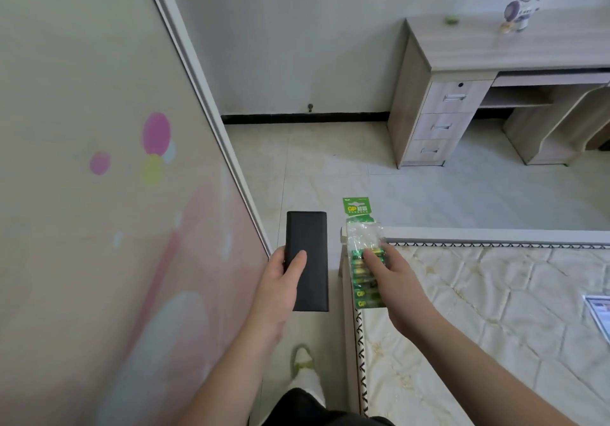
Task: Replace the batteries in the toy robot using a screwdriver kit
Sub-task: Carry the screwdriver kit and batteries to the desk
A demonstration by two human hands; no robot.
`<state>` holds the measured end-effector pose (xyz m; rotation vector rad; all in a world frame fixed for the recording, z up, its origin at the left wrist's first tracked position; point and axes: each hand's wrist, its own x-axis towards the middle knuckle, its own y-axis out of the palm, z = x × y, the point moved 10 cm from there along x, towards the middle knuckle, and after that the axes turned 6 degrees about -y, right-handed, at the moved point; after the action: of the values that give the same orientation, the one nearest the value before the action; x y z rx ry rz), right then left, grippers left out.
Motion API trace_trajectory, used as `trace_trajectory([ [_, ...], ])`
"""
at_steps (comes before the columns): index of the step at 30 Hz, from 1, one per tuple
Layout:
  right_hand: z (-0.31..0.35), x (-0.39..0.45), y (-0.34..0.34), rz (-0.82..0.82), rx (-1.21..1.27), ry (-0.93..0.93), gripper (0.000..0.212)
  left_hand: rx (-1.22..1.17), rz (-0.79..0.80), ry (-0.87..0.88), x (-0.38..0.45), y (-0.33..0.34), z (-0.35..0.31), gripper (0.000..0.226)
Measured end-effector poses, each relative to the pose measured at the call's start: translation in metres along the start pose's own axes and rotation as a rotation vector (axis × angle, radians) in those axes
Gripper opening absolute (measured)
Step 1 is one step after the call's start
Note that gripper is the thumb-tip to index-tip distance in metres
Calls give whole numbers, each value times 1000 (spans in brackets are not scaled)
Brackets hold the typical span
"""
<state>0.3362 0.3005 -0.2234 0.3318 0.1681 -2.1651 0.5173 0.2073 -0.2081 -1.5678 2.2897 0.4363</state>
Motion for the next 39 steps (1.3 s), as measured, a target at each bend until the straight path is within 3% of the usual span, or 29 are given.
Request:
trace_trajectory([
  [13, 47, 152, 21, -74, -24, 28, 33, -23, 70, -17, 148, 10, -67, 15],
  [19, 52, 191, 12, -95, 1, 43, 22, -32, 55, -25, 197, 27, -83, 16],
  [27, 76, 279, -39, -160, -3, 15, 12, 94, 131, -14, 275, 106, -133, 13],
  [39, 122, 364, -117, -356, 76, -23, 17, 270, 300, -19, 359, 236, -198, 13],
])
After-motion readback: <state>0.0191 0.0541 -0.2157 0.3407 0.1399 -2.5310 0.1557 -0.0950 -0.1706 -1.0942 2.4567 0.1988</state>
